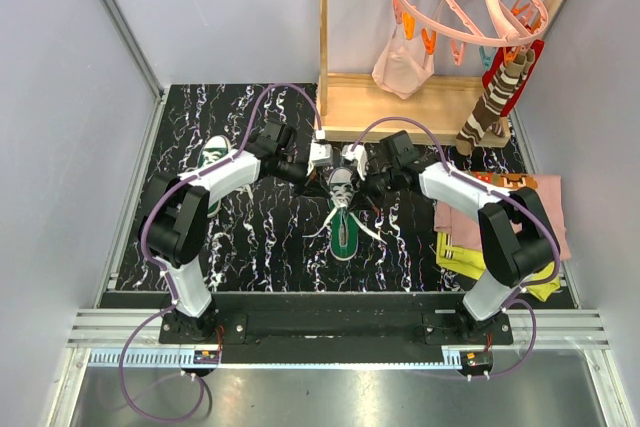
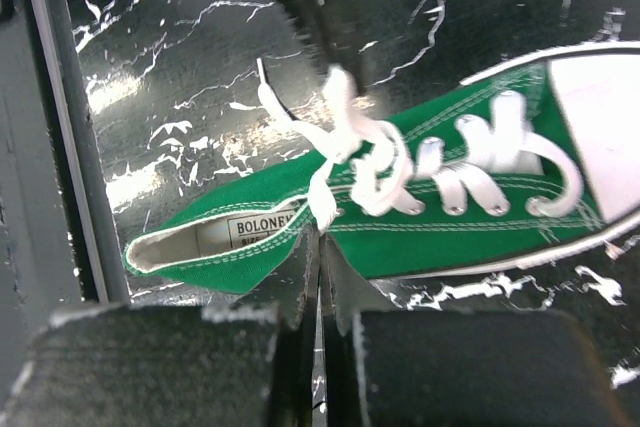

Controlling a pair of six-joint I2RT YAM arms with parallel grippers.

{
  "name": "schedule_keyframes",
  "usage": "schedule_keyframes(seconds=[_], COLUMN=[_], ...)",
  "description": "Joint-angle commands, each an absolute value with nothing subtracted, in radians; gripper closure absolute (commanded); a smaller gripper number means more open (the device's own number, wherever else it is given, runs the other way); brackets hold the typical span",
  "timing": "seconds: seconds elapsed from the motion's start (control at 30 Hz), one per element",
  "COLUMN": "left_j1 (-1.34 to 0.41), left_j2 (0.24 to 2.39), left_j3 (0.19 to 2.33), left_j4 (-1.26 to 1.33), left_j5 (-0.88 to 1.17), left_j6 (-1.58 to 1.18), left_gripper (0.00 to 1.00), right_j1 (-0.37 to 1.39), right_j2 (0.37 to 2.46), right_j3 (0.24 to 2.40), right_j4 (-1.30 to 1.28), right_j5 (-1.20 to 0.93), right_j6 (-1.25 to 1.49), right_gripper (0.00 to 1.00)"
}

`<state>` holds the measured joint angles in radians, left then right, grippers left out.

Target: Tie the shoes

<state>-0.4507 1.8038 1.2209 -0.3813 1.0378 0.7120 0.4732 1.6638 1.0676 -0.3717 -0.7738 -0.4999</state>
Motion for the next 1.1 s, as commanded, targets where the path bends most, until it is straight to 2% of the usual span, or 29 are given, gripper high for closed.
schedule_keyframes(seconds=[0.0,0.07,0.1,0.13,0.4,0.53,0.63,0.7,0.83,1.07], left_j1=[-0.448,-0.451,-0.451,-0.453,-0.454,-0.453,-0.454,-0.454,-0.454,-0.454], left_j2=[1.782,1.783,1.786,1.786,1.792,1.79,1.79,1.792,1.79,1.793], left_j3=[1.232,1.235,1.235,1.238,1.25,1.249,1.25,1.25,1.25,1.255], left_j4=[-0.403,-0.406,-0.407,-0.407,-0.411,-0.411,-0.411,-0.411,-0.411,-0.411], left_j5=[1.088,1.086,1.086,1.085,1.081,1.085,1.085,1.085,1.086,1.088], left_j6=[0.779,0.787,0.79,0.795,0.795,0.796,0.796,0.795,0.795,0.792], left_gripper=[1.0,1.0,1.0,1.0,1.0,1.0,1.0,1.0,1.0,1.0], right_j1=[0.433,0.431,0.431,0.431,0.431,0.433,0.433,0.431,0.433,0.431], right_j2=[1.663,1.669,1.68,1.687,1.764,1.796,1.815,1.824,1.838,1.89], right_j3=[1.14,1.158,1.164,1.179,1.247,1.285,1.299,1.304,1.316,1.361], right_j4=[-0.379,-0.383,-0.388,-0.393,-0.472,-0.524,-0.537,-0.541,-0.551,-0.552], right_j5=[-0.816,-0.83,-0.837,-0.851,-0.899,-0.902,-0.903,-0.908,-0.93,-0.928], right_j6=[-0.462,-0.454,-0.451,-0.449,-0.468,-0.494,-0.502,-0.502,-0.503,-0.483], right_gripper=[1.0,0.95,0.87,0.84,0.74,0.6,0.58,0.52,0.47,0.47])
